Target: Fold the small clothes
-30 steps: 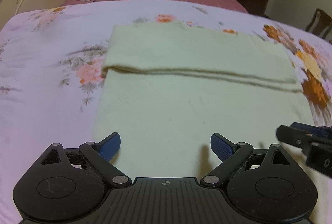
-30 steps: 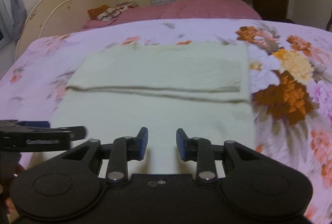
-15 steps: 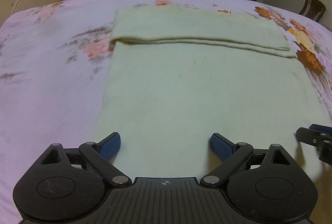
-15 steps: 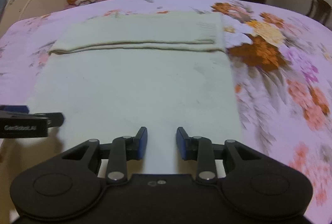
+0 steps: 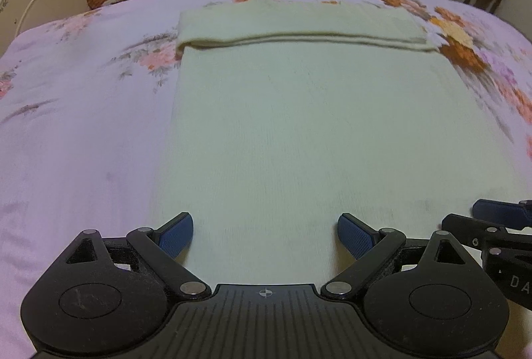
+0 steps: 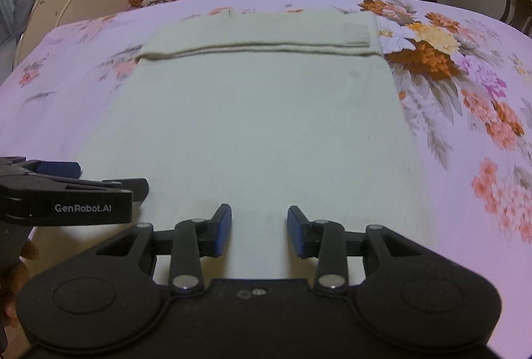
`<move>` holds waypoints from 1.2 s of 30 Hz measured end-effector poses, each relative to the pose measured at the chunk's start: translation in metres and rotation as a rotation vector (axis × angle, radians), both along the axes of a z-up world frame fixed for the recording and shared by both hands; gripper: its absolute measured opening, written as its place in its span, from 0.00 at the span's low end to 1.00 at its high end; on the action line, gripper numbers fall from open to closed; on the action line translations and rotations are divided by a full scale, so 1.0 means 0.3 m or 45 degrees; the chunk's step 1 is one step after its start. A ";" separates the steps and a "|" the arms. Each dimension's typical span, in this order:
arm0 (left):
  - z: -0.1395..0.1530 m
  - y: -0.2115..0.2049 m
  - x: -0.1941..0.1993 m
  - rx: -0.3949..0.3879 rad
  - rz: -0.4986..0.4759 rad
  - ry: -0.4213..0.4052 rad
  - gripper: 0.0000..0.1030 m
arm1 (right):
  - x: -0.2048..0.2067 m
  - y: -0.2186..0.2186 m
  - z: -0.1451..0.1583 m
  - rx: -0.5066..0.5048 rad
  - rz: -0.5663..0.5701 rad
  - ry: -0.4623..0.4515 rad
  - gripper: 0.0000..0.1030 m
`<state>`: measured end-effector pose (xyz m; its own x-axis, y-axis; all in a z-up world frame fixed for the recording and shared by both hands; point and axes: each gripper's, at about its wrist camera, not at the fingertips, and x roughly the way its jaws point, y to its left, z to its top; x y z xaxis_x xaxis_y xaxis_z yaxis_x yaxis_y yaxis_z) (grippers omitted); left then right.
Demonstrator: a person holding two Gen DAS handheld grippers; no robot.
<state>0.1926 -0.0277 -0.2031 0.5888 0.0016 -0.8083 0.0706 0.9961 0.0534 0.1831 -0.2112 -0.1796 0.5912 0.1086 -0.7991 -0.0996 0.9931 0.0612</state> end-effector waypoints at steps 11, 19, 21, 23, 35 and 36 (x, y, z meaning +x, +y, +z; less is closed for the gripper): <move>0.004 -0.004 -0.098 0.041 0.007 -0.015 0.91 | -0.113 -0.050 -0.014 -0.082 -0.052 -0.006 0.39; 0.031 0.040 -0.176 0.043 0.030 -0.033 0.91 | -0.190 -0.097 0.016 -0.090 -0.084 -0.032 0.52; 0.036 0.071 -0.202 0.040 0.045 -0.045 0.91 | -0.212 -0.126 0.017 -0.098 -0.113 -0.029 0.56; 0.033 0.115 -0.233 0.029 0.067 -0.043 0.91 | -0.238 -0.153 0.020 -0.104 -0.142 -0.028 0.60; -0.025 0.286 -0.364 -0.186 0.117 0.036 0.82 | -0.319 -0.267 -0.006 -0.109 -0.323 0.041 0.70; -0.026 0.283 -0.371 -0.188 0.111 0.031 0.77 | -0.326 -0.272 -0.014 -0.089 -0.334 0.052 0.70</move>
<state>0.0814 0.0574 -0.2111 0.5715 -0.0683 -0.8177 -0.0171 0.9953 -0.0951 0.0854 -0.2929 -0.1839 0.5593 -0.1003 -0.8229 0.1627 0.9866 -0.0097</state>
